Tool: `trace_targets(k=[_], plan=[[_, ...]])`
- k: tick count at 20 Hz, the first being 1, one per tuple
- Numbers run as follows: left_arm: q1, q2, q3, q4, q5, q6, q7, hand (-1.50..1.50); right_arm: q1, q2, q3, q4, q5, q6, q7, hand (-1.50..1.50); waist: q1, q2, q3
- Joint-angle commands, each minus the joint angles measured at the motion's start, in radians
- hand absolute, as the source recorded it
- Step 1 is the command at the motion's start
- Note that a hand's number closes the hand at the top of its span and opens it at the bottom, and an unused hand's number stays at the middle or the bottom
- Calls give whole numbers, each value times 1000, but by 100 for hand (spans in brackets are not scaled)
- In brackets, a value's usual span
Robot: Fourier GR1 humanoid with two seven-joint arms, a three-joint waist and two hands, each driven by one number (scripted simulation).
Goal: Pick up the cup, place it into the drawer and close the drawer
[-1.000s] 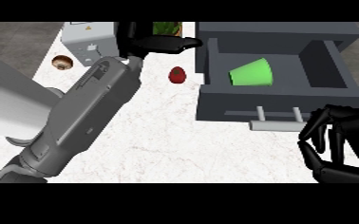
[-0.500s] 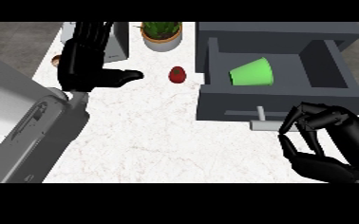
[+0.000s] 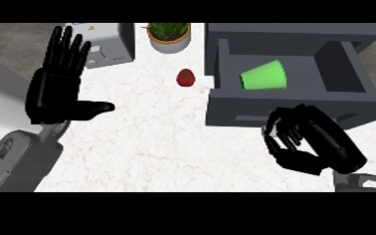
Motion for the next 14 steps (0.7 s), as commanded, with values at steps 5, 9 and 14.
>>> trace_targets(k=[5,9,14], plan=[[166,37,91,-92,4,-75,-1,-150,-139,74,75,377,234,-164,-105,-150,-8,0,1],[235,38,145,-19,-3,-233,-74,-150,-211,108,90,514,300,-197,-107,-150,-11,2,0],[285,29,193,-50,-24,-263,-56,-150,-308,127,45,757,327,-241,-193,-150,-13,2,0]])
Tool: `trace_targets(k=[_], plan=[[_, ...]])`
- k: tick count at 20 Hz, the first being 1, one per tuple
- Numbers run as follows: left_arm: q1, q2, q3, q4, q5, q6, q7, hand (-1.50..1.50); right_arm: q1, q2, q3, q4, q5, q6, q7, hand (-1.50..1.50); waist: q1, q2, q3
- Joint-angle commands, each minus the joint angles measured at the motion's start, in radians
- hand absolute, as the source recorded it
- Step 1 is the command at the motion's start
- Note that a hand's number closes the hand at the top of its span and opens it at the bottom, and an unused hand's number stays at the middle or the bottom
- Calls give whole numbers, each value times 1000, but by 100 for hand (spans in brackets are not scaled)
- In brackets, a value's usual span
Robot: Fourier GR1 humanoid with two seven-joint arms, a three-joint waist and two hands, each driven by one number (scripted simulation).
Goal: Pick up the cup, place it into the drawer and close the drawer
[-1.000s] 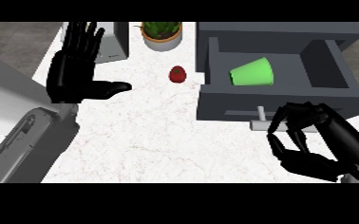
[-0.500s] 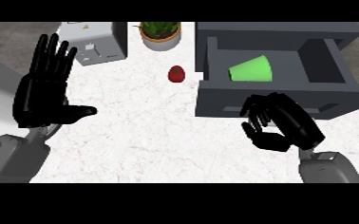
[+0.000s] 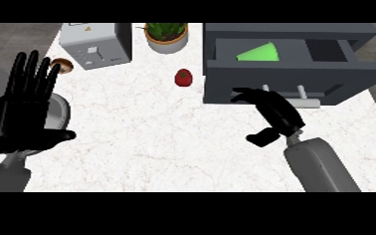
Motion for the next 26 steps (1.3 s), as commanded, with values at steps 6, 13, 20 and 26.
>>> trace_targets(k=[6,13,20,26], plan=[[44,-40,77,57,-29,-141,-12,-150,-253,79,-106,486,26,-112,-146,-150,0,3,0],[48,-30,100,42,-36,-163,1,-150,-455,-40,-238,806,-34,-69,-333,-150,26,12,2],[8,-66,79,73,-57,-156,29,-150,-591,-75,-260,973,-2,-82,-349,-150,42,24,3],[-45,-34,109,77,-33,-175,70,-150,-691,-132,-298,1024,-26,-18,-330,-150,66,35,4]])
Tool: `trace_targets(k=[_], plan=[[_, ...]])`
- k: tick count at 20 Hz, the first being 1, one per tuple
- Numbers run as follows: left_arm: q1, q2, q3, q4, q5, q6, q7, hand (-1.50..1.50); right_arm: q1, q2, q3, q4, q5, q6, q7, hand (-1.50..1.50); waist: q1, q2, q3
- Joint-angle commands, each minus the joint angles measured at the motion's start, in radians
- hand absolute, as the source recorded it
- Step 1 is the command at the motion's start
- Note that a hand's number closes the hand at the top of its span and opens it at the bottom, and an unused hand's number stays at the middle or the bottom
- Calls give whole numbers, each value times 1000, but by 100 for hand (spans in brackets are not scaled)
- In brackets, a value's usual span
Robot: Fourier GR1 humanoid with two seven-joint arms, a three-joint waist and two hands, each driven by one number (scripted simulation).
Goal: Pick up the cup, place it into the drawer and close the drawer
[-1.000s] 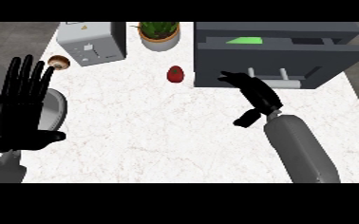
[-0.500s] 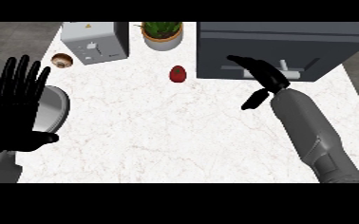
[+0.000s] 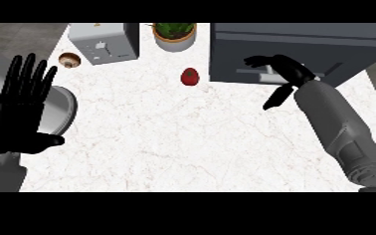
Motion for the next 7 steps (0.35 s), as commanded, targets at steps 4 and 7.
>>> trace_targets(k=[4,7], plan=[[6,-44,-22,23,-53,-4,-57,-150,-90,-63,-41,86,-4,-27,53,-150,37,33,6],[6,-46,-22,31,-56,-7,-50,-150,-111,-71,-43,100,-3,-18,54,-150,28,26,5]])
